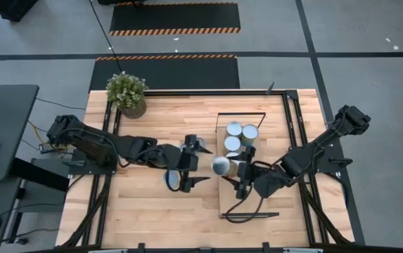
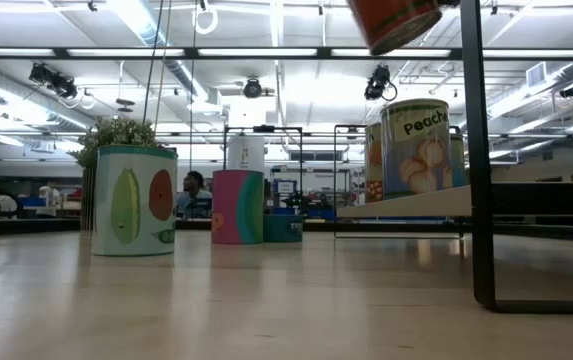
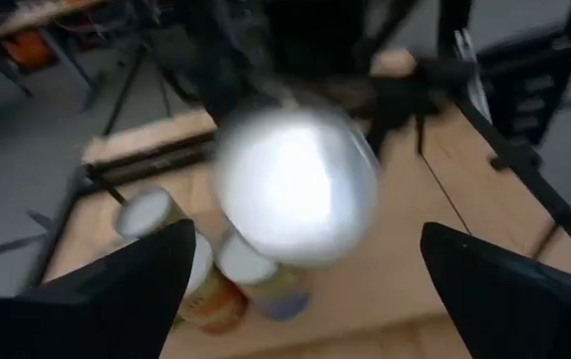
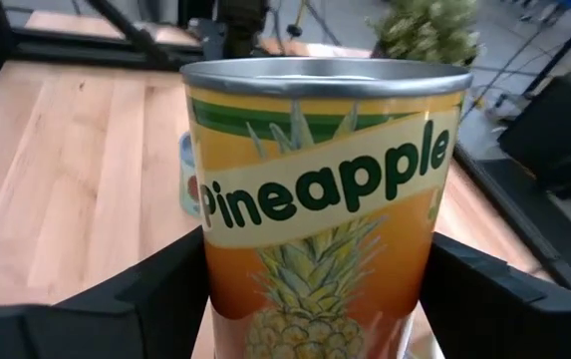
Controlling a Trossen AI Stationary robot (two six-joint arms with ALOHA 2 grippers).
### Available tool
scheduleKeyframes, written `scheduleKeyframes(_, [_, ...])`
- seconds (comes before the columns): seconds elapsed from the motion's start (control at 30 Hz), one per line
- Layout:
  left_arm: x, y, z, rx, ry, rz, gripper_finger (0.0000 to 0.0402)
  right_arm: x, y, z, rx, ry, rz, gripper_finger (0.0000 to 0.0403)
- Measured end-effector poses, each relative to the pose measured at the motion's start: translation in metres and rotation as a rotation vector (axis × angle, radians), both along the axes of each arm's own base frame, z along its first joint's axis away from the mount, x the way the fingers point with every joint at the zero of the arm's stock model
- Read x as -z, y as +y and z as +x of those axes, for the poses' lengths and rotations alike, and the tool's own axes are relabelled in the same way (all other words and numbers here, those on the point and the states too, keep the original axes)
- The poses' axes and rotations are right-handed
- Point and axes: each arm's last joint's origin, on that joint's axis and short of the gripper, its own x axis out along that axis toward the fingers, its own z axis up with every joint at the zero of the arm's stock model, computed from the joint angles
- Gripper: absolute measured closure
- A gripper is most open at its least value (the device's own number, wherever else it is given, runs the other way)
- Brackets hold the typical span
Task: Pick and place cans onto a shelf
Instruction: Put the canned pineapple on the shelf
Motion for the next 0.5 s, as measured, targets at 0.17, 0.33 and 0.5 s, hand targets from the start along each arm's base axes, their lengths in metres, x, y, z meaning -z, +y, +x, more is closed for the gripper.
scheduleKeyframes(0.17, [0.019,-0.012,-0.004,0.017,0.080,-0.024,0.0006,0.000,0.001,-0.025,0.086,0.034,-0.039,0.0088])
scheduleKeyframes(0.33, [0.044,-0.023,-0.011,0.002,0.121,-0.047,0.0006,0.007,0.000,-0.050,0.195,0.051,-0.067,0.0088])
scheduleKeyframes(0.5, [0.045,-0.031,-0.029,-0.005,0.106,-0.048,0.0006,0.017,-0.005,-0.072,0.290,0.047,-0.078,0.0088])
